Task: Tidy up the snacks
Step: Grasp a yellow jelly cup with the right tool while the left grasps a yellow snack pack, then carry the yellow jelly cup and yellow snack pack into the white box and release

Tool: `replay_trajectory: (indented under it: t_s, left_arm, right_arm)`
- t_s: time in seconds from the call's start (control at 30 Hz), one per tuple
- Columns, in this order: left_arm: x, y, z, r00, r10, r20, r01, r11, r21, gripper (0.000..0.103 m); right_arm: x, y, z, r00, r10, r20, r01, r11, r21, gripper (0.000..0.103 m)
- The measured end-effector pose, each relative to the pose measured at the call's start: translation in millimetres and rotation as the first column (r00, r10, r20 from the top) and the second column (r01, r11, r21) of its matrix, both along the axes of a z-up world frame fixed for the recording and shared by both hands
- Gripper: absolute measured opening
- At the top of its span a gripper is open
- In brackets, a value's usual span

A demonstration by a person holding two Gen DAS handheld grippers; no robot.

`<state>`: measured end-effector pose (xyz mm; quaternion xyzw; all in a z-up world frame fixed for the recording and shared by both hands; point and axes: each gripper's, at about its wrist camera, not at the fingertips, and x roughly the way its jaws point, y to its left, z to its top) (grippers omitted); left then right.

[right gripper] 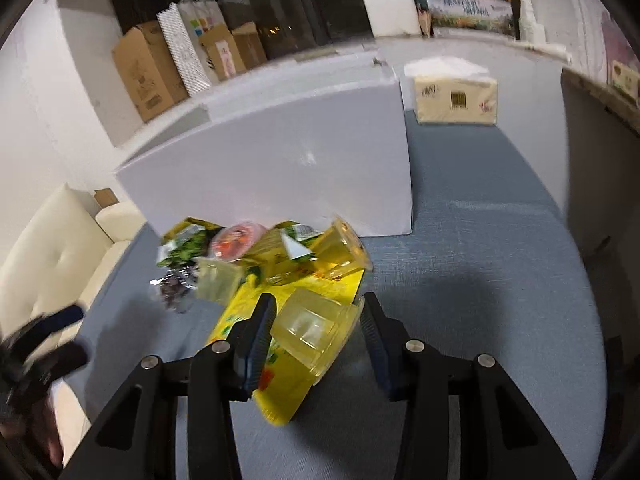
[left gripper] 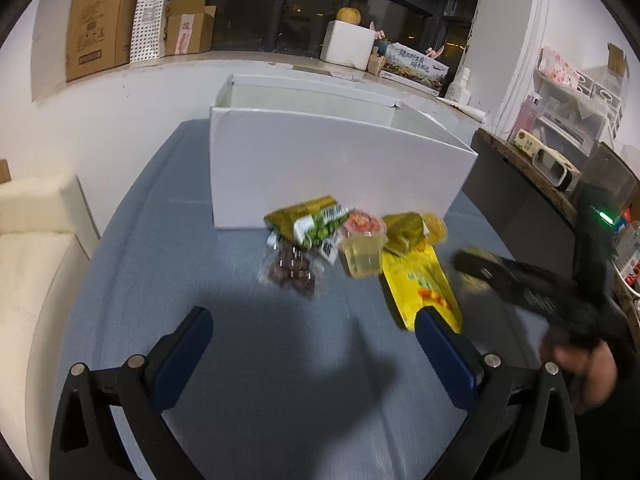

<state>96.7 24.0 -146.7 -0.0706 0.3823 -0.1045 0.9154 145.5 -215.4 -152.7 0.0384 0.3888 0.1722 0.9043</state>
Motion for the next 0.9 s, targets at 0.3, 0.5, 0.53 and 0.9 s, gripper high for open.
replay_trajectory:
  t_s: [0.3,0.5,0.53,0.9]
  left_arm:
    - [64.9,-4.5,-1.5,0.999,0.031,-0.017,-0.031,0.999,-0.012,0.103]
    - [103.1,-16.3,-17.5,0.996,0.045,-0.071,-0.045,0.999,-0.011,0.103]
    - [107.9,-17.0,-22.0,0.995,0.052,-0.084,-0.053,0.999,-0.011,0.103]
    - [115.4,-4.7,-37.2,0.994,0.056,-0.091,-0.065,0.993,-0.095,0.07]
  right_arm:
    - [-22.8,-5.2,-5.5,1.0,0.001,-0.006,-0.001,0.999,0.032,0.047]
    - [-36.4,-6.2,5.5,1.0,0.014,0.026,-0.015,0.999,0.039,0.047]
    - [-38.4,-6.3,8.1,0.999,0.015,0.034,-0.017,0.999,0.036,0.047]
    - [-40.0,-9.2,14.4,0.999,0.014,0.039,-0.016,0.999,0.049,0.047]
